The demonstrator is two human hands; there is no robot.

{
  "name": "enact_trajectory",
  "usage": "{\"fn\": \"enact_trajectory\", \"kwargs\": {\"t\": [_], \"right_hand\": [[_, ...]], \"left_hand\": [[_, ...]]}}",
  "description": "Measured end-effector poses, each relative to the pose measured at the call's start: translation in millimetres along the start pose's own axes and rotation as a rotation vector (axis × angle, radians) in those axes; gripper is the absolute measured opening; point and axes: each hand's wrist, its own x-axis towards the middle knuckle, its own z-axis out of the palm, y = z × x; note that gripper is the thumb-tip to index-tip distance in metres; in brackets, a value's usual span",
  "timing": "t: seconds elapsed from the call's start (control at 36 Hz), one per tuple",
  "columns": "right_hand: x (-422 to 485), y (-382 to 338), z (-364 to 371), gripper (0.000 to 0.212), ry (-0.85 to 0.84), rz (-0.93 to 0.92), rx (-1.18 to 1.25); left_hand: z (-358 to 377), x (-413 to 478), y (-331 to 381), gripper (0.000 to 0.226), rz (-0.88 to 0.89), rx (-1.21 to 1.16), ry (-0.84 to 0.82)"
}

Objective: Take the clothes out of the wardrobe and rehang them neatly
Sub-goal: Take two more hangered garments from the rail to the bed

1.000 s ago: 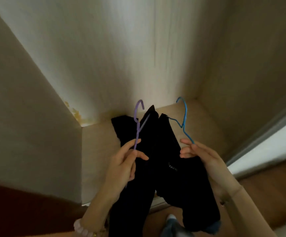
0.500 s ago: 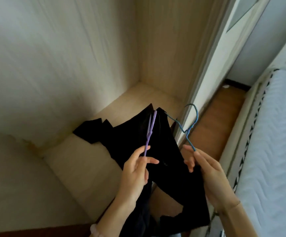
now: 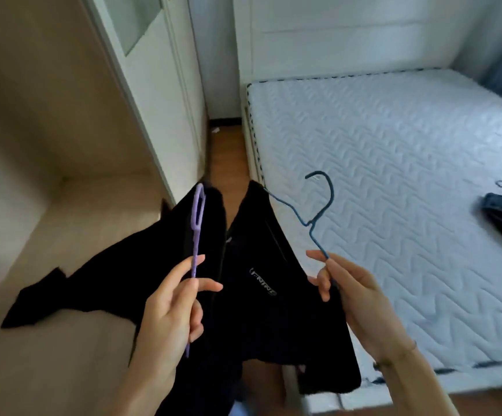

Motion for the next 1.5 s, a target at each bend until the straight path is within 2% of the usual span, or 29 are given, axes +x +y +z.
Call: {"fn": "enact_trajectory", "kwargs": {"t": [0.06,0.19,0.42,0.5,0.58,0.67,0.75,0.86,1.11,1.22,1.31,1.33,1.42,1.5], "right_hand": [[-39,-6,-24,0.031,0.051,-0.012,-0.027],[-143,-19,-84,0.033,0.168,-0.044,-0.069],[-291,-43,-165,0.029,0.421,-0.109,0.011],[-334,-46,-192,0.045,0.531,-0.159,0.001],[-373,-44,-214,0.031,0.659,-0.185,-0.026],[-405,-41,-235,0.031,0.769,-0.202,-0.031],[-427,-41,-258,0.047,0.83,-0.232,-0.023],[-439,-47,-294,0.074,0.859,-0.248,-0.066],[-409,-94,-388,0.074,0.854,-0.183,-0.199],[-388,-109,-426,0.072,0.851,-0.15,-0.295],[-375,-117,-456,0.054,0.803,-0.135,-0.317],[-371,-119,-468,0.054,0.779,-0.135,-0.31],[-357,-125,-510,0.075,0.704,-0.138,-0.316],[-344,-135,-554,0.077,0.594,-0.136,-0.335]], "left_hand": [[14,-27,-7,0.038,0.011,0.016,-0.062],[52,-99,-16,0.038,0.04,0.07,-0.249],[116,-183,-7,0.037,0.074,0.131,-0.561],[149,-204,-7,0.036,0.053,0.149,-0.679],[186,-221,-8,0.034,0.025,0.168,-0.785],[223,-236,-9,0.03,-0.015,0.169,-0.879],[259,-244,-11,0.027,-0.048,0.151,-0.939],[309,-252,-12,0.027,-0.058,0.13,-1.022],[407,-235,-8,0.027,-0.137,0.09,-1.12],[436,-228,-9,0.027,-0.139,0.11,-1.087],[459,-228,-7,0.027,-0.133,0.126,-1.049],[467,-229,-8,0.027,-0.138,0.127,-1.035],[493,-236,-10,0.027,-0.147,0.122,-0.977],[523,-253,-15,0.027,-0.146,0.116,-0.902]]}}
